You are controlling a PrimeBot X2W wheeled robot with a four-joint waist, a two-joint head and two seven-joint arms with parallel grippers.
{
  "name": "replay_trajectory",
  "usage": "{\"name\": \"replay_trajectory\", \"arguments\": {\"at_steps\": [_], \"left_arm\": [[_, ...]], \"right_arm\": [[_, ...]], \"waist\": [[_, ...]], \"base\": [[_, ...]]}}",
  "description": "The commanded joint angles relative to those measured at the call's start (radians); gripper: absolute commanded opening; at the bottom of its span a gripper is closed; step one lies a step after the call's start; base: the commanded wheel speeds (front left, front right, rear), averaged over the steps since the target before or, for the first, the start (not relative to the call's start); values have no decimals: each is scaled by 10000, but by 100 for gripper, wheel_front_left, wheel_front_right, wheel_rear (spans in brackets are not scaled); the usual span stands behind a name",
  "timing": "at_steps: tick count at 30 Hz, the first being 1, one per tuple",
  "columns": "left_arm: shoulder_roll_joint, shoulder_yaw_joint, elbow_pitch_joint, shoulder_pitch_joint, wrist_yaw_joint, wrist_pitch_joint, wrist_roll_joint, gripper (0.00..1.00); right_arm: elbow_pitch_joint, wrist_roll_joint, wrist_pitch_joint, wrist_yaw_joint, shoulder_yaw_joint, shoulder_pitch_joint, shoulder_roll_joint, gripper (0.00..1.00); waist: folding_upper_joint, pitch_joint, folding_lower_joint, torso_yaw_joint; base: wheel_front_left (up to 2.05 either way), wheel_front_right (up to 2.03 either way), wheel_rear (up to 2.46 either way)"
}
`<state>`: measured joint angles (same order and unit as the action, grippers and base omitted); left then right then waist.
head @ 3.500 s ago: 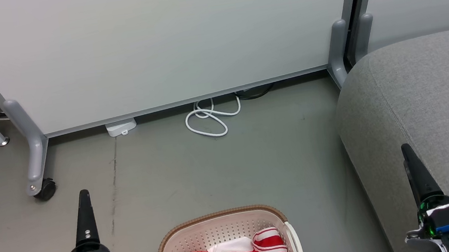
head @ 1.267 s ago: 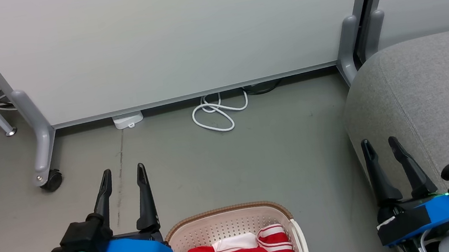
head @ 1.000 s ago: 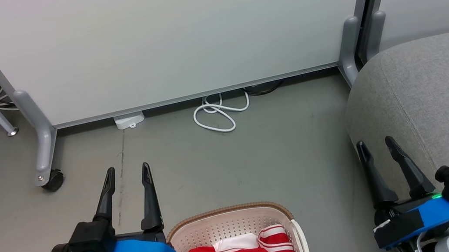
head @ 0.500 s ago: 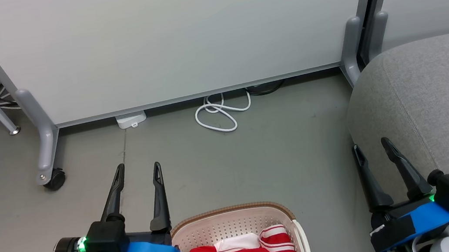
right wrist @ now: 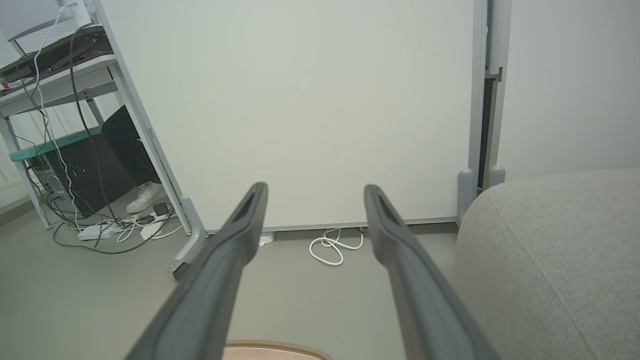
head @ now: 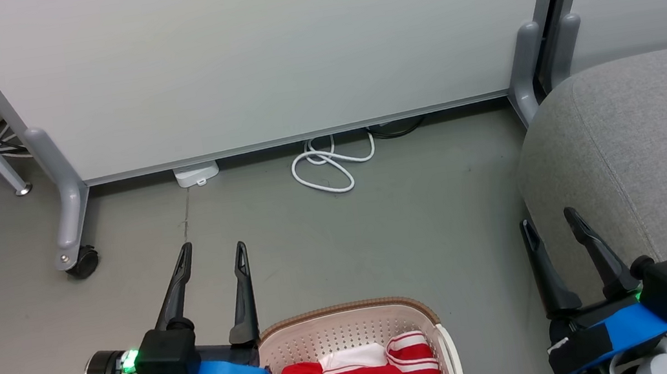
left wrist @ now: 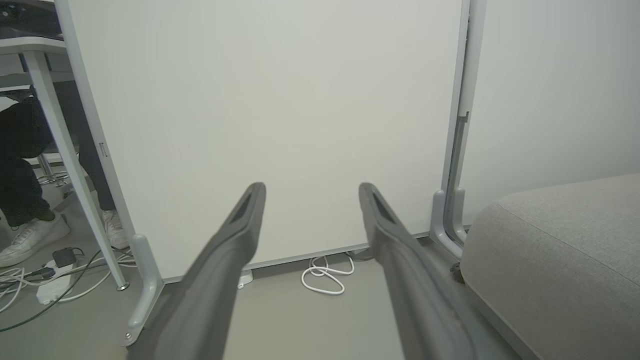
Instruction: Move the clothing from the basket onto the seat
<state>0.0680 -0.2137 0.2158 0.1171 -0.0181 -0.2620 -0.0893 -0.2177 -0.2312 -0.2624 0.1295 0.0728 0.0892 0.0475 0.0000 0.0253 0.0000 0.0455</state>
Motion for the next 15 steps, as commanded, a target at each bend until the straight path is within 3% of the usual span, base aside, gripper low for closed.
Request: {"name": "replay_trajectory", "arguments": {"at_steps": [1, 15], "left_arm": [[1, 32, 34, 108, -22, -45, -42, 100], [-98, 193, 180, 171, -210, -45, -124, 100]], "right_arm": [[-32, -24, -38, 22, -9, 122, 51, 100], [-134, -337, -38, 22, -54, 173, 50, 100]], "waist": [[0, 3, 0, -3], [0, 74, 0, 5]], "base": [[0, 0, 0], [0, 0, 0]]}}
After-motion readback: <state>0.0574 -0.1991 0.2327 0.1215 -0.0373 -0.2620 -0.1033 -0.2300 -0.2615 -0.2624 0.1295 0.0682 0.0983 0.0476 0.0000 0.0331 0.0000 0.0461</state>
